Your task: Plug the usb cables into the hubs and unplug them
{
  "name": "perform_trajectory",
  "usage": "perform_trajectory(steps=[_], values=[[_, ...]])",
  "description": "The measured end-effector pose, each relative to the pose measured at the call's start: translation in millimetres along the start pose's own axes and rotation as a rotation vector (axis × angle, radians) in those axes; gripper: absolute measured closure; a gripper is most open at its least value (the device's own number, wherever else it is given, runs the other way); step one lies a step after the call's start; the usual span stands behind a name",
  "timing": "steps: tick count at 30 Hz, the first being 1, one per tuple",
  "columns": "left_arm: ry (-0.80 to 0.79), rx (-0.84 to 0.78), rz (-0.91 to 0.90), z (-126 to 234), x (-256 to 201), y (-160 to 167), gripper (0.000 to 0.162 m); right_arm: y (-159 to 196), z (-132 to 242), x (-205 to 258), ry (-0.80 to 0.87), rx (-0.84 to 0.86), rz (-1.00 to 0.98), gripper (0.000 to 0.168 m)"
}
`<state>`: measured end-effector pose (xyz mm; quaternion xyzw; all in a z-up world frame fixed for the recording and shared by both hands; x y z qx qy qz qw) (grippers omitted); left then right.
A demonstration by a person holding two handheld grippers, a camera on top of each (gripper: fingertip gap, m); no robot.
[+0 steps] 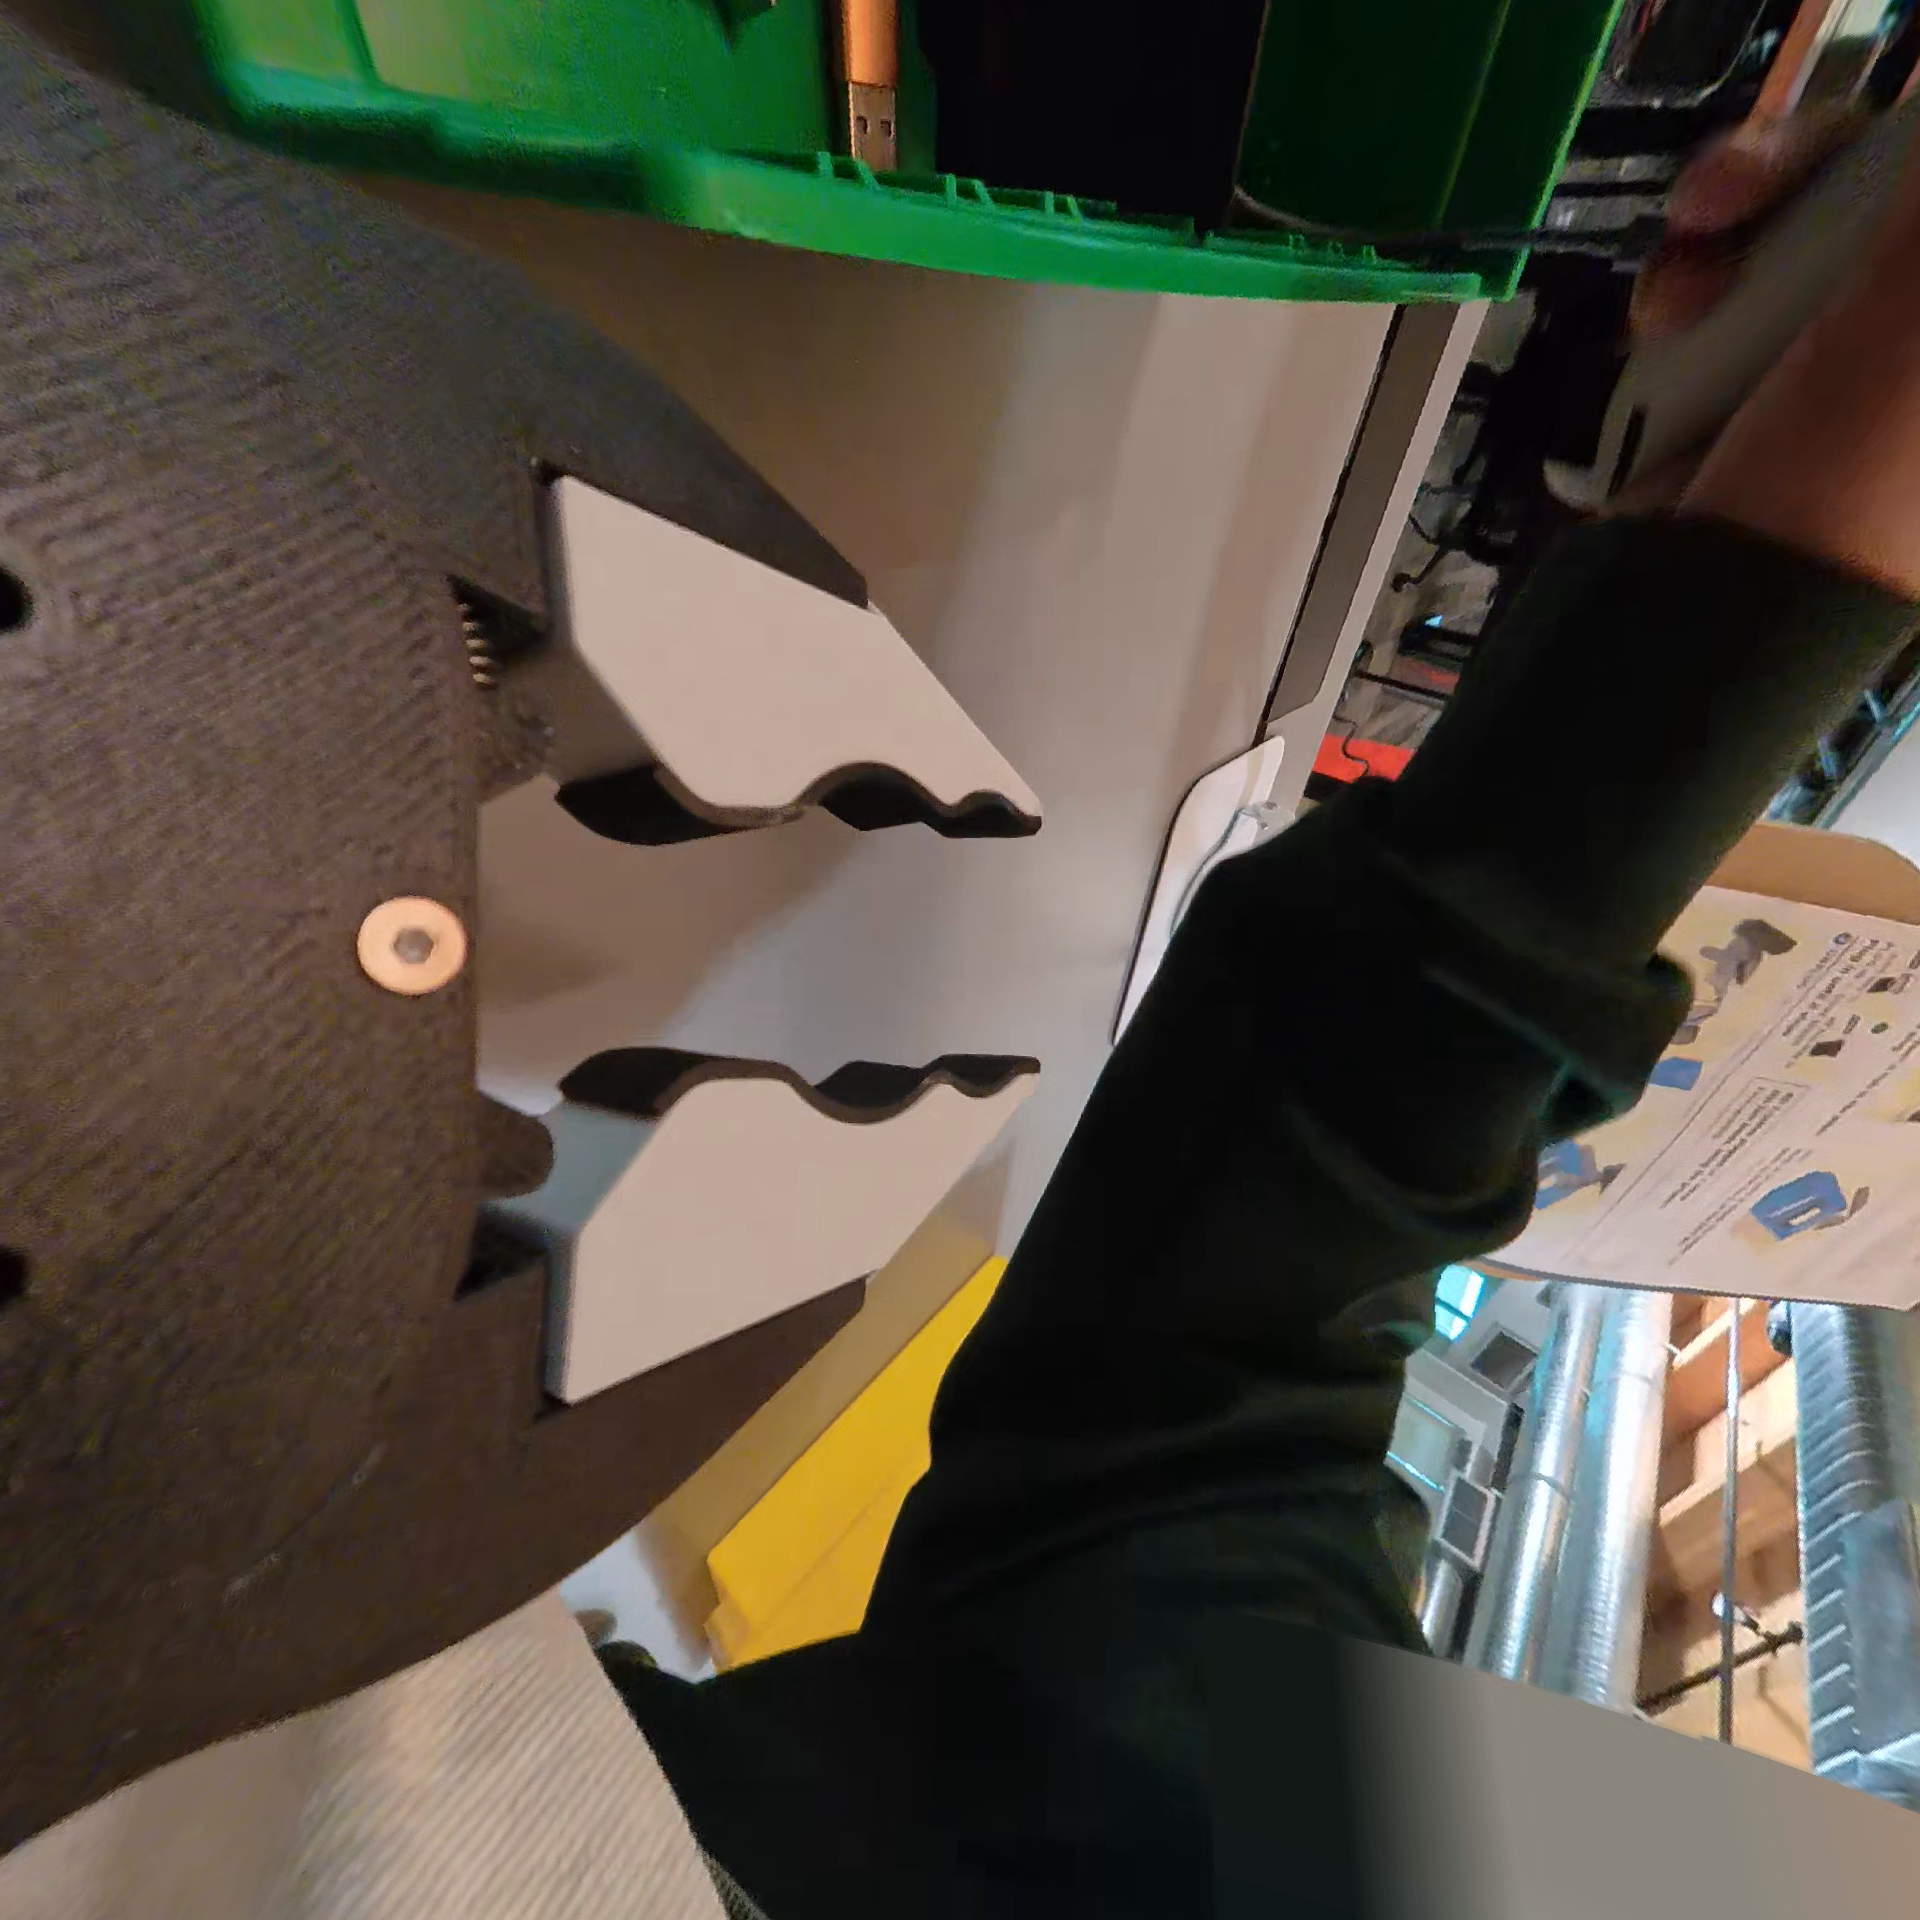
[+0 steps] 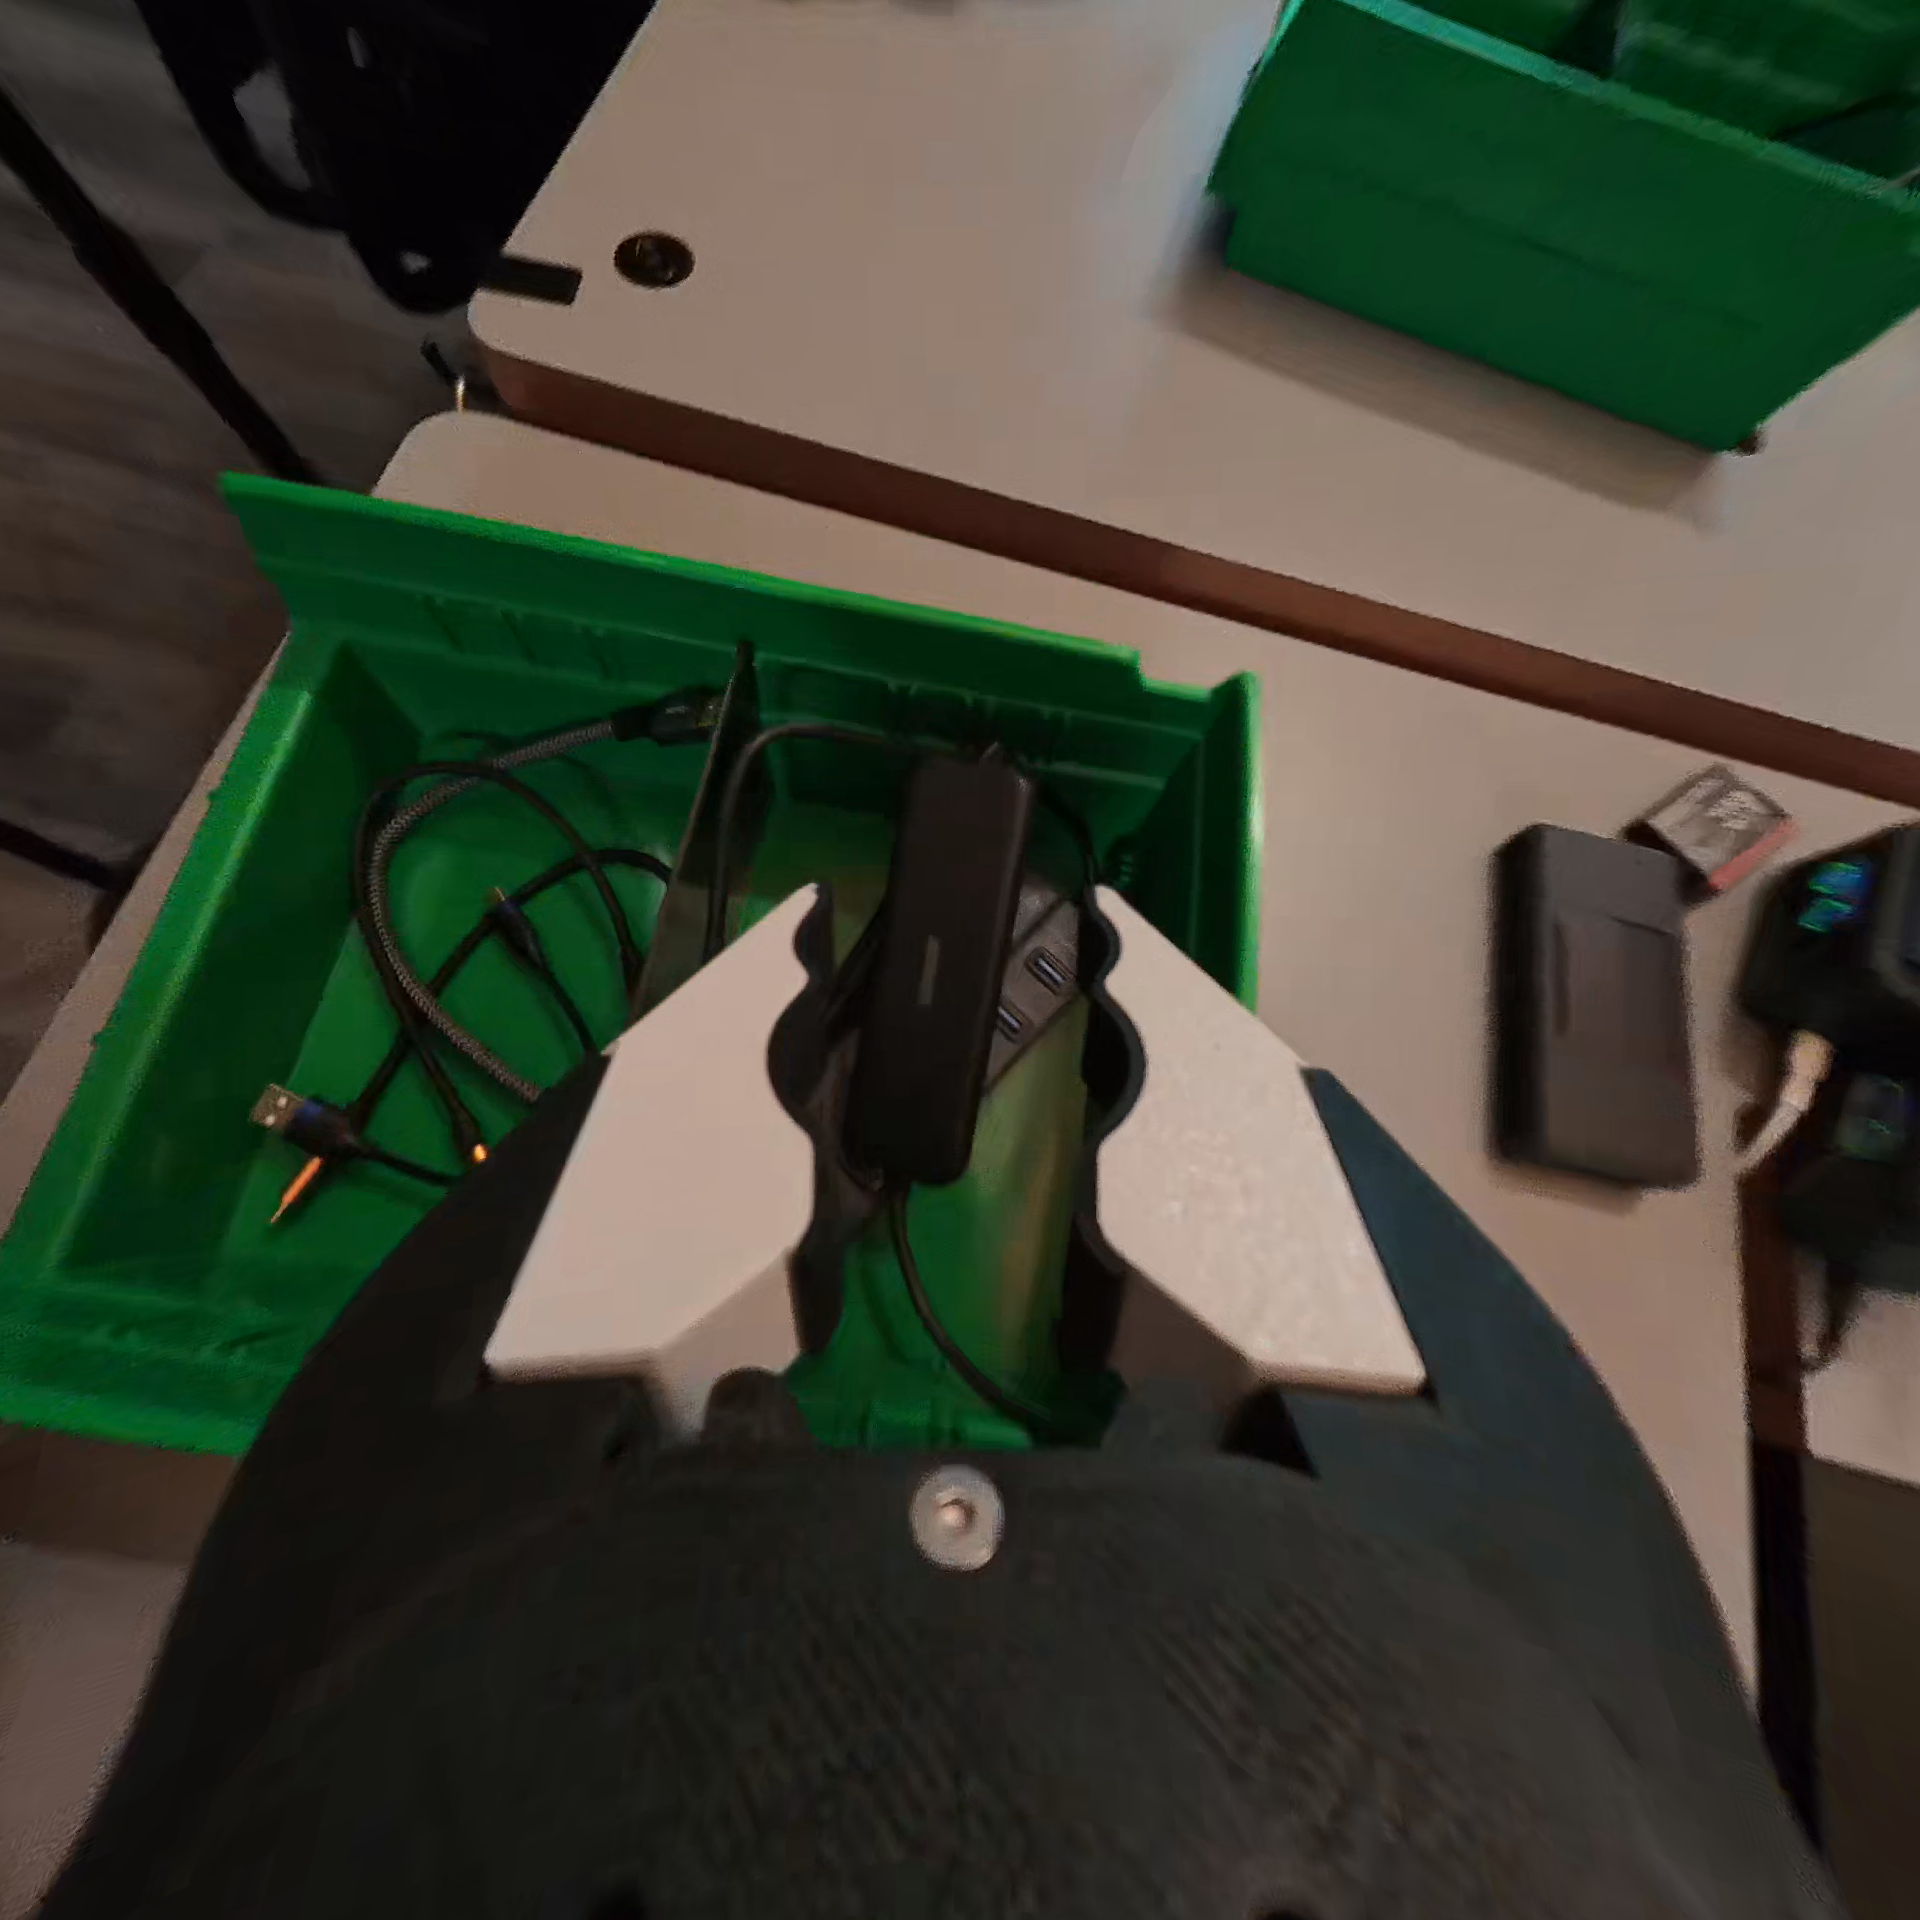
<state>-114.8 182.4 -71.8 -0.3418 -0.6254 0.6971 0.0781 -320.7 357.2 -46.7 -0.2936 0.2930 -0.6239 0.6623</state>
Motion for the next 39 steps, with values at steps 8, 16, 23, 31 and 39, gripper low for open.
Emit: perform_trajectory(steps=[8, 16, 23, 31, 39], values=[[0.026, -0.042, 0.057, 9, 1, -11, 0.122, 53, -61, -3, -0.045, 0.468, -0.058, 0.103], [0.049, -0.074, 0.124, 14, 4, -18, 0.122, 54, -20, 48, -0.221, 0.49, 0.011, 0.126], [0.069, -0.077, 0.152, 15, 2, -20, 0.122, 38, -2, 37, -0.23, 0.459, -0.042, 0.131], [0.08, -0.073, 0.159, 14, -2, -19, 0.122, 51, -40, -28, 0.12, 0.51, -0.065, 0.127], [0.102, -0.075, 0.165, 15, -11, -20, 0.122, 74, -80, -21, 0.061, 0.555, -0.331, 0.106]])
Point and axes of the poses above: each gripper's, where its closed fingertips meet, z back along the fingers, y out of its underside, x = y × z across the jaws, the point moved 1 cm from there along z, back along the fingers, and after that the axes turned 4 degrees about -z, right-handed, at the moved point
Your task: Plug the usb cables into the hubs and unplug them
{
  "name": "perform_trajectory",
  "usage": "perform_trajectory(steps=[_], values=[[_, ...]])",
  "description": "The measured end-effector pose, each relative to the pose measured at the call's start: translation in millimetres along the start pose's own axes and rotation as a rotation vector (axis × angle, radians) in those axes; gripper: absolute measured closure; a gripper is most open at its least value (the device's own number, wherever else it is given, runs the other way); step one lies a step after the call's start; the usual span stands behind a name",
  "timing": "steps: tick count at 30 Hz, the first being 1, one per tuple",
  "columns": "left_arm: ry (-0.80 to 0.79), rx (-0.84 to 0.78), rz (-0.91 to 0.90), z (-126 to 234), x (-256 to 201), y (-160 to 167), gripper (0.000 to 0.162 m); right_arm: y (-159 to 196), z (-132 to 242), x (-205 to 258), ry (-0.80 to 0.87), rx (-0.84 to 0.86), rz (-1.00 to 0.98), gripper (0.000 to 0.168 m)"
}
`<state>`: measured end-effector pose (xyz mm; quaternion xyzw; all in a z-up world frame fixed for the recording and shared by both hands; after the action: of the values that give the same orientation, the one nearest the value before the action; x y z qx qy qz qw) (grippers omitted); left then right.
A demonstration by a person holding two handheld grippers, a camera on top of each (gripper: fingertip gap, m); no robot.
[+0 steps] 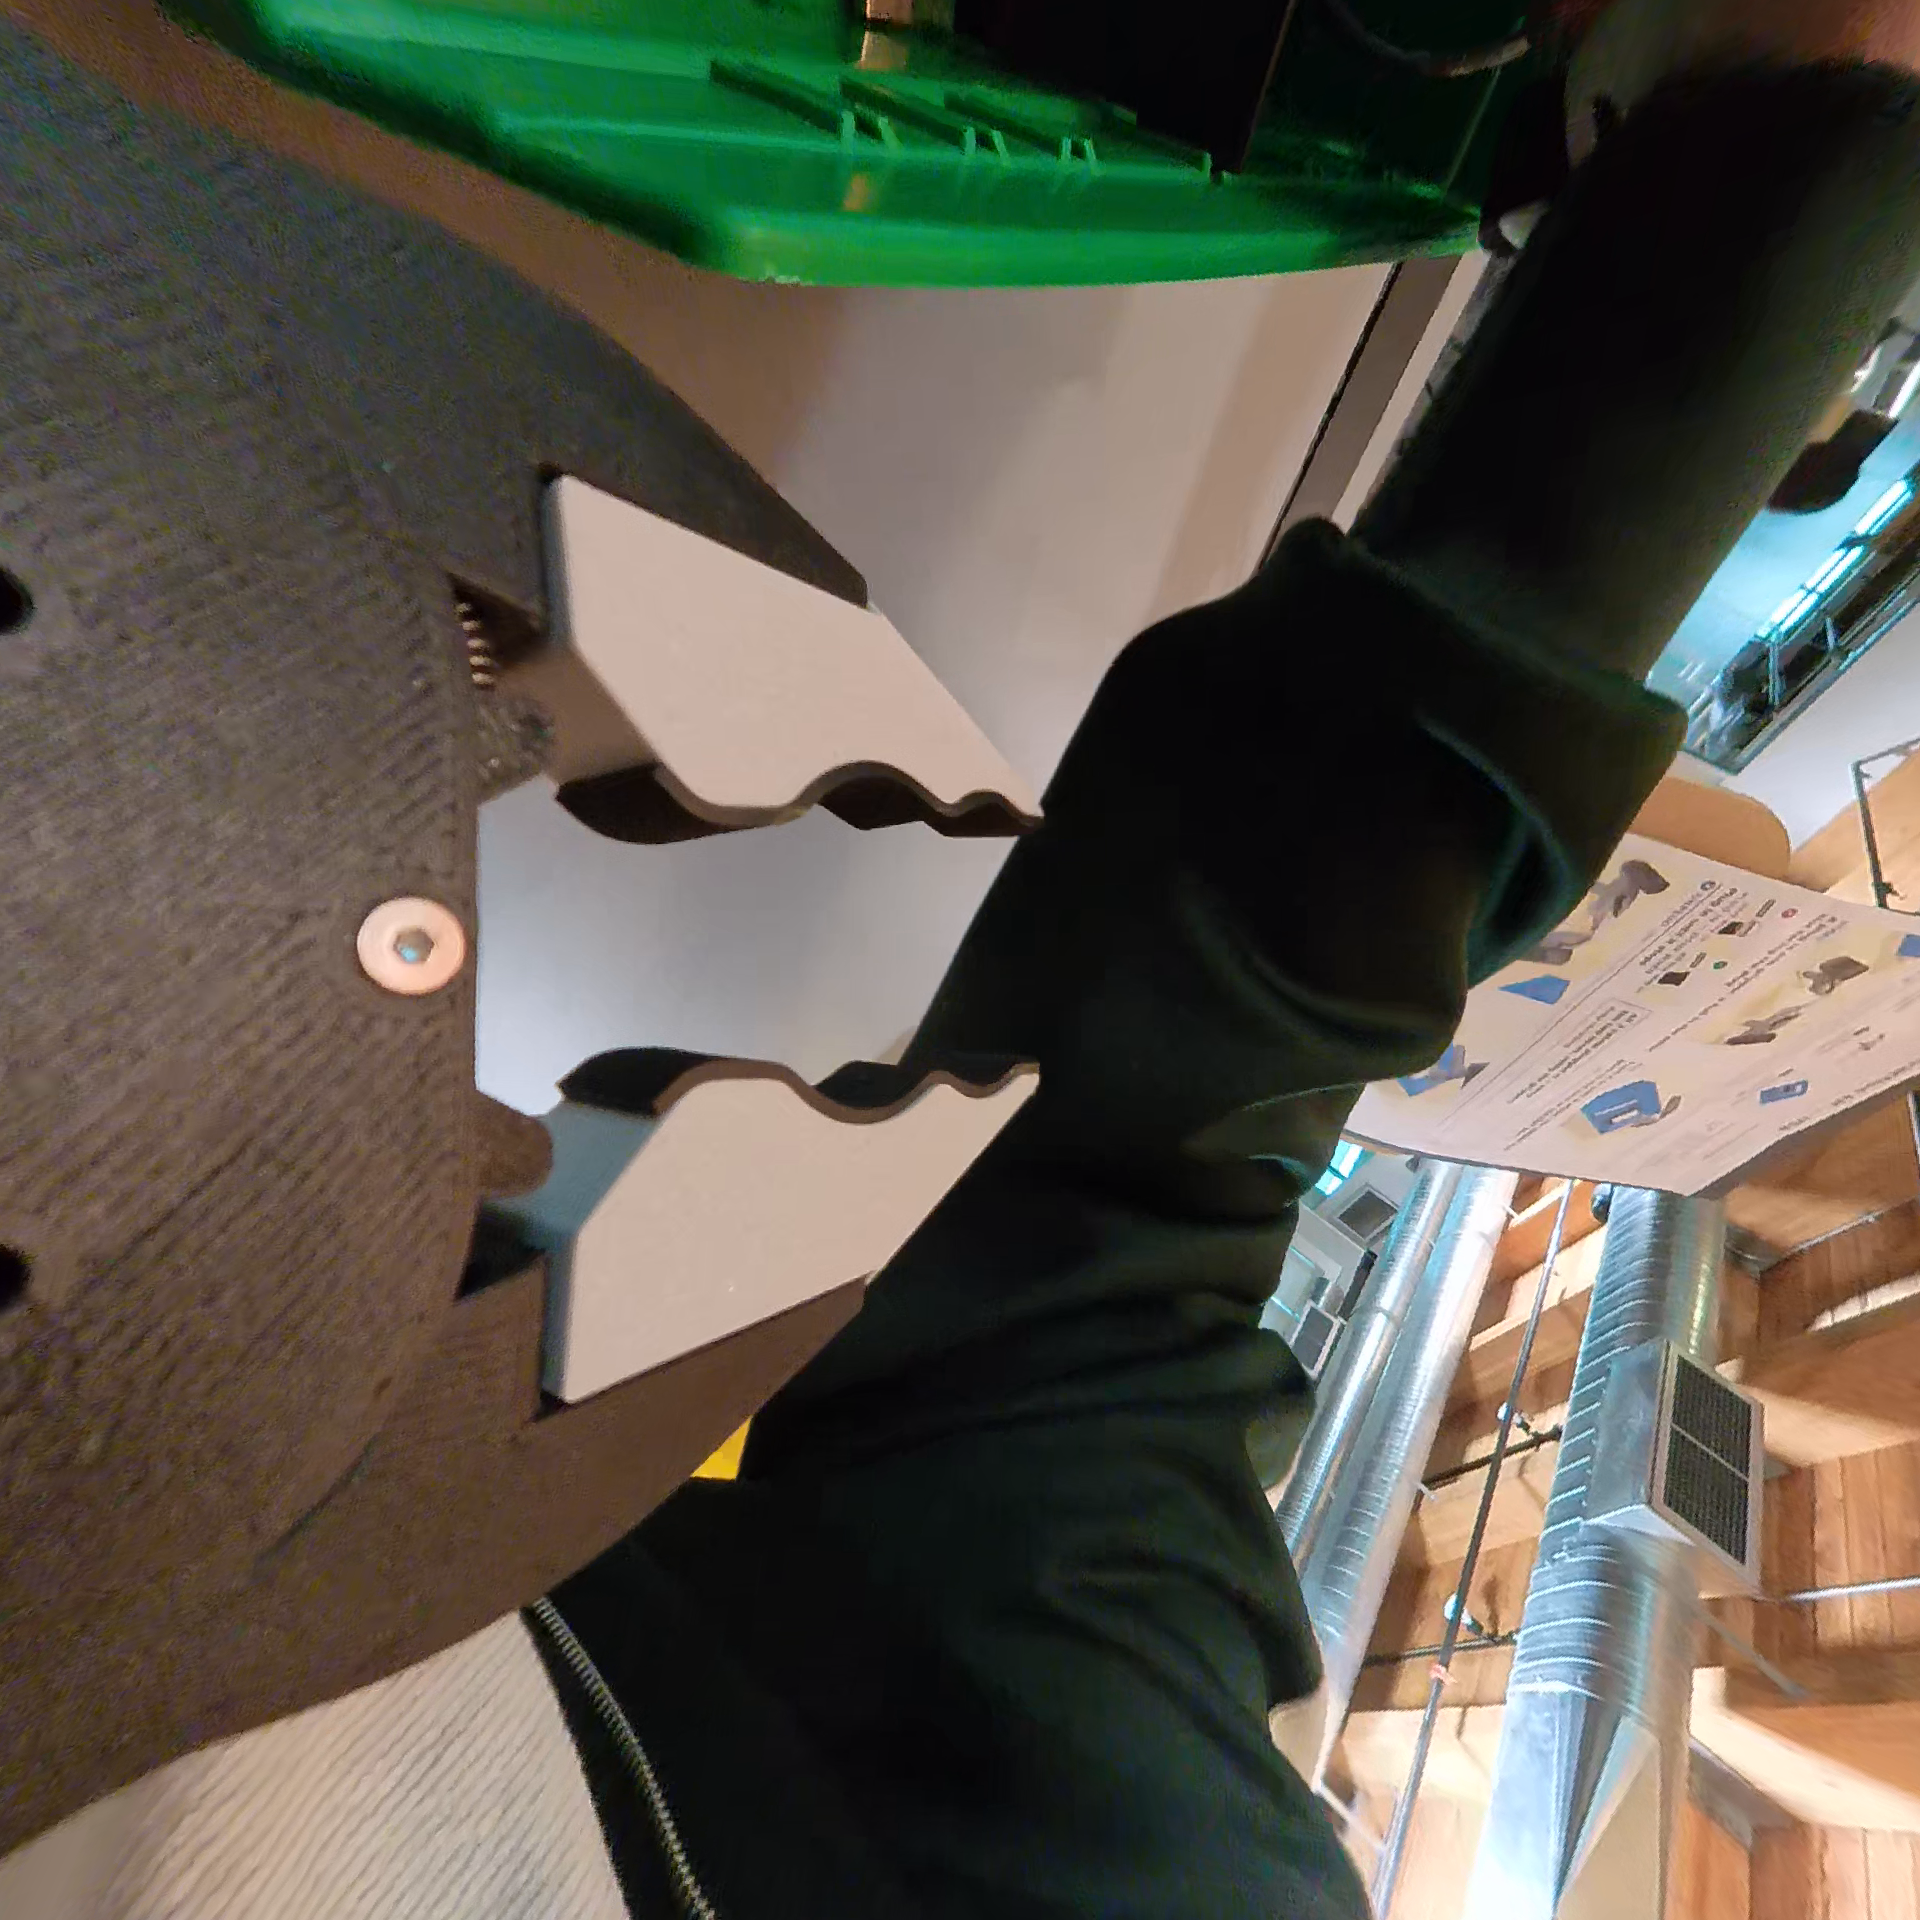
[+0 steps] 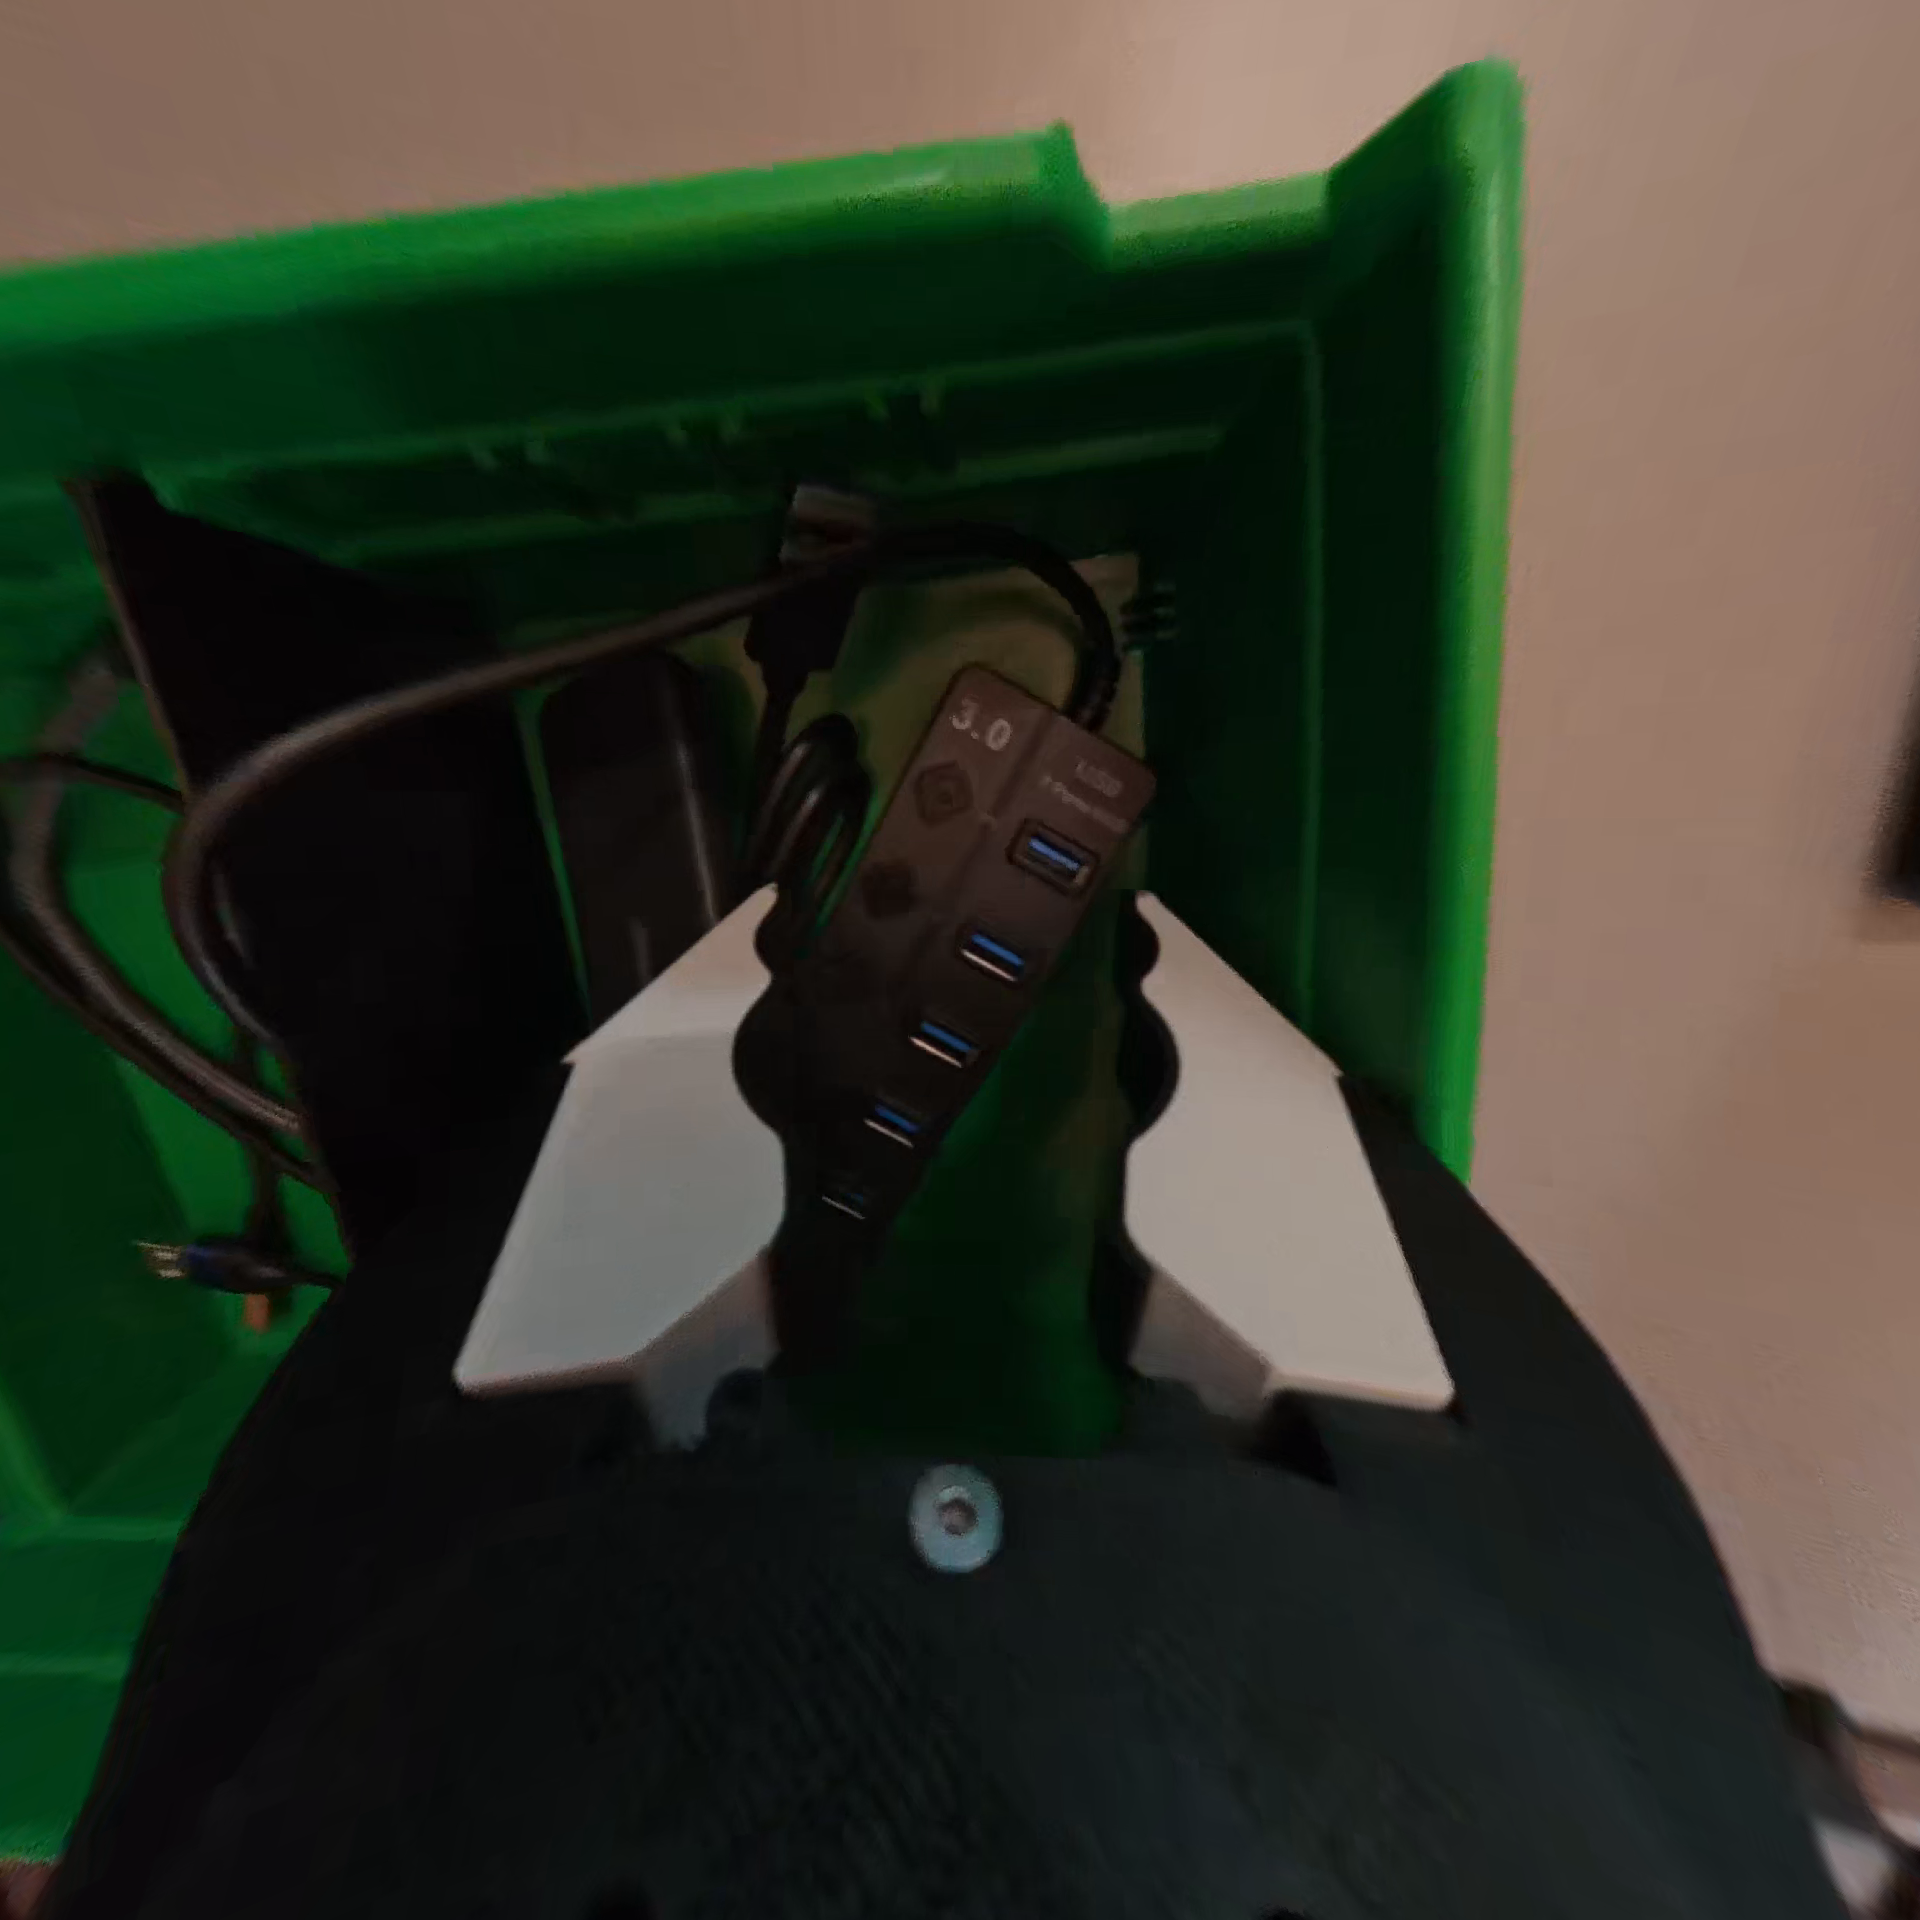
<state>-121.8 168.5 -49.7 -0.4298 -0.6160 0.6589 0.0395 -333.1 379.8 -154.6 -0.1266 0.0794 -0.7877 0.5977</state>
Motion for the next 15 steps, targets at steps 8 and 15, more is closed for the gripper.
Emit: perform_trajectory(steps=[8, 15], values=[[-0.003, -0.018, 0.002, 6, -2, -4, 0.123, 13, -4, -8, 0.252, 0.147, 0.045, 0.096], [0.001, -0.024, 0.02, 6, -3, -4, 0.123, 19, -18, 0, 0.035, 0.154, -0.155, 0.11]])
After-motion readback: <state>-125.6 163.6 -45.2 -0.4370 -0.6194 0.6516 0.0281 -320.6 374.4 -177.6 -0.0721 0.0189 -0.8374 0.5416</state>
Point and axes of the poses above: each gripper's, where its closed fingertips meet, z back along the fingers, y out of its underside, x = y × z across the jaws, the point moved 1 cm from there along z, back along the fingers, and after that the axes turned 4 degrees about -z, right-handed, at the moved point
